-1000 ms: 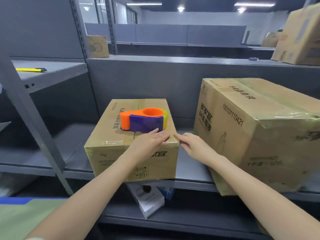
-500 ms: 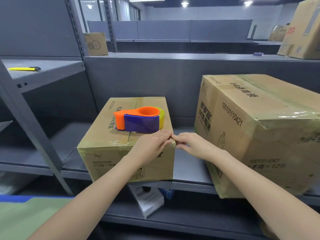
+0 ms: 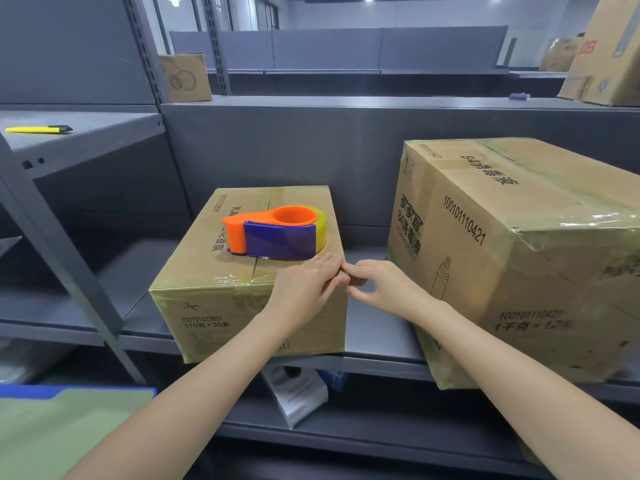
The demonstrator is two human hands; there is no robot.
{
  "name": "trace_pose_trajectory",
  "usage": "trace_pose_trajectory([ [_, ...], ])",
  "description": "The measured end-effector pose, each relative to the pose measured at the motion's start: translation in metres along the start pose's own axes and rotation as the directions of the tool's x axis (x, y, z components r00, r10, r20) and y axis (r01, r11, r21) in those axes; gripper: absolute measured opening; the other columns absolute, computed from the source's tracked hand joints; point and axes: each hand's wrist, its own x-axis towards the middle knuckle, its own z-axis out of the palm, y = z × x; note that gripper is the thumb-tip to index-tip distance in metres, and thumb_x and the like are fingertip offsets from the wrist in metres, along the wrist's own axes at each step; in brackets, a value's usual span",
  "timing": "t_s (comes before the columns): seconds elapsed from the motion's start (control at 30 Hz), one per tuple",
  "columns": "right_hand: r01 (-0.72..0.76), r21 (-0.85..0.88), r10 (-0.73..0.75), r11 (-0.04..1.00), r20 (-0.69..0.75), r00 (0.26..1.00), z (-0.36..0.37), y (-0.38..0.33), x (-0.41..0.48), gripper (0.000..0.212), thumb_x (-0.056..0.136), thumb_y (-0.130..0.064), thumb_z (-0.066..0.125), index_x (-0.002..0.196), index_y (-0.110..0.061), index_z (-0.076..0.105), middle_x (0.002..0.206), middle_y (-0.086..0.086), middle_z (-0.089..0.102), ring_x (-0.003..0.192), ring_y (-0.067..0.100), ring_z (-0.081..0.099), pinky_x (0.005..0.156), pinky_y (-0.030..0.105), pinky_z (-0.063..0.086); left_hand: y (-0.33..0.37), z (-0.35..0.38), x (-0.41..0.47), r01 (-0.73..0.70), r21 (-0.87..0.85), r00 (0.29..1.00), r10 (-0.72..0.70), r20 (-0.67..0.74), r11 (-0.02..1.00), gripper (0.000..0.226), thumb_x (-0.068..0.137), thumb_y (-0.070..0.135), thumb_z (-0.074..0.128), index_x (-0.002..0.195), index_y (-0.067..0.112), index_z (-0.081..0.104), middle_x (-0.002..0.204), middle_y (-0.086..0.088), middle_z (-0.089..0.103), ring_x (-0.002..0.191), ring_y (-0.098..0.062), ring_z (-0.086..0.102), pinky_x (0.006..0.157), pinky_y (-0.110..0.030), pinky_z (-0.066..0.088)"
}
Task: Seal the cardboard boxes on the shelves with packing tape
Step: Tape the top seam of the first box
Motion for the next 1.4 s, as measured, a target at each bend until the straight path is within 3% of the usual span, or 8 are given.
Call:
trace_pose_trajectory([
  [0.23,0.002,0.014,-0.001,1.0,-0.069,0.998,0.007,0.0,-0.005,0.043,0.088,-0.013,0.06,0.131,-0.01,0.053,0.084,0.001,0.06,0.078,0.012,0.051,0.077,0.027,0.045,0.003,0.0,-0.002,-0.021,0.02,0.998,0.022,-0.059,1.0,0.04,0.087,0.034,0.062,0.119,0.01,0.063,0.12,-0.01,0.064,0.111,-0.024,0.06,0.076,-0.036,0.055],
  [0.4,0.014,-0.022,-0.014,1.0,-0.012,1.0,0.005,0.002,-0.003,0.044,0.09,-0.021,0.06,0.131,-0.009,0.052,0.089,0.006,0.063,0.081,0.014,0.052,0.079,0.029,0.045,0.006,-0.002,-0.001,-0.091,0.094,0.993,0.097,-0.064,0.991,0.04,0.068,0.031,0.08,0.097,0.005,0.072,0.093,-0.009,0.073,0.082,-0.023,0.071,0.05,-0.029,0.056],
  [0.73,-0.029,-0.051,0.033,0.998,0.09,0.995,-0.007,0.005,0.005,0.043,0.088,-0.034,0.06,0.125,-0.012,0.059,0.084,0.011,0.063,0.079,0.024,0.053,0.077,0.032,0.044,0.0,0.009,-0.003,-0.175,0.19,0.97,0.202,-0.133,0.966,0.038,0.072,0.02,0.079,0.102,-0.001,0.071,0.101,-0.016,0.07,0.091,-0.026,0.069,0.071,-0.037,0.059],
  [0.87,-0.078,-0.023,0.08,0.997,0.103,0.991,-0.014,0.004,0.011,0.038,0.086,-0.03,0.065,0.121,-0.014,0.064,0.075,0.014,0.062,0.069,0.023,0.047,0.069,0.028,0.039,-0.009,0.002,-0.004,-0.106,0.074,0.99,0.099,0.098,0.992,0.045,0.097,0.019,0.046,0.141,0.012,0.037,0.146,-0.005,0.037,0.136,-0.015,0.035,0.107,-0.028,0.033],
  [1.03,-0.118,-0.134,0.139,0.984,0.163,0.977,-0.018,-0.006,0.014,0.04,0.09,-0.032,0.06,0.129,-0.02,0.057,0.078,0.001,0.059,0.071,0.016,0.046,0.067,0.026,0.039,-0.016,-0.012,-0.006,-0.075,0.12,0.971,0.045,0.233,0.99,0.058,0.096,0.004,0.039,0.148,0.02,0.017,0.154,0.002,0.019,0.141,-0.012,0.021,0.109,-0.029,0.03],
  [1.13,-0.022,-0.328,0.072,0.944,0.14,0.988,-0.018,-0.014,0.013,0.039,0.091,-0.028,0.054,0.128,-0.014,0.058,0.101,0.003,0.052,0.094,0.018,0.043,0.079,0.03,0.041,-0.037,-0.03,-0.024,-0.015,0.037,0.992,0.01,0.129,0.999,0.049,0.097,0.011,0.044,0.144,0.02,0.032,0.147,0.003,0.036,0.133,-0.013,0.037,0.103,-0.029,0.037],
  [1.23,0.079,-0.456,-0.056,0.887,0.064,0.996,-0.011,-0.032,0.018,0.032,0.084,-0.019,0.05,0.111,-0.011,0.064,0.101,0.006,0.048,0.094,0.022,0.041,0.08,0.033,0.041,-0.063,-0.053,-0.045,-0.025,-0.055,0.998,0.022,-0.058,0.998,0.029,0.092,0.012,0.055,0.12,0.013,0.063,0.114,-0.002,0.068,0.102,-0.019,0.065,0.083,-0.029,0.05],
  [1.4,0.203,-0.262,-0.185,0.943,0.09,0.979,0.022,-0.068,0.044,0.032,0.092,-0.014,0.05,0.123,-0.008,0.06,0.122,0.009,0.054,0.113,0.024,0.047,0.094,0.035,0.041,-0.109,-0.074,-0.063,0.215,-0.077,0.977,-0.215,0.004,0.974,0.026,0.095,0.022,0.049,0.115,0.02,0.066,0.103,0.005,0.07,0.088,-0.01,0.059,0.069,-0.02,0.039],
])
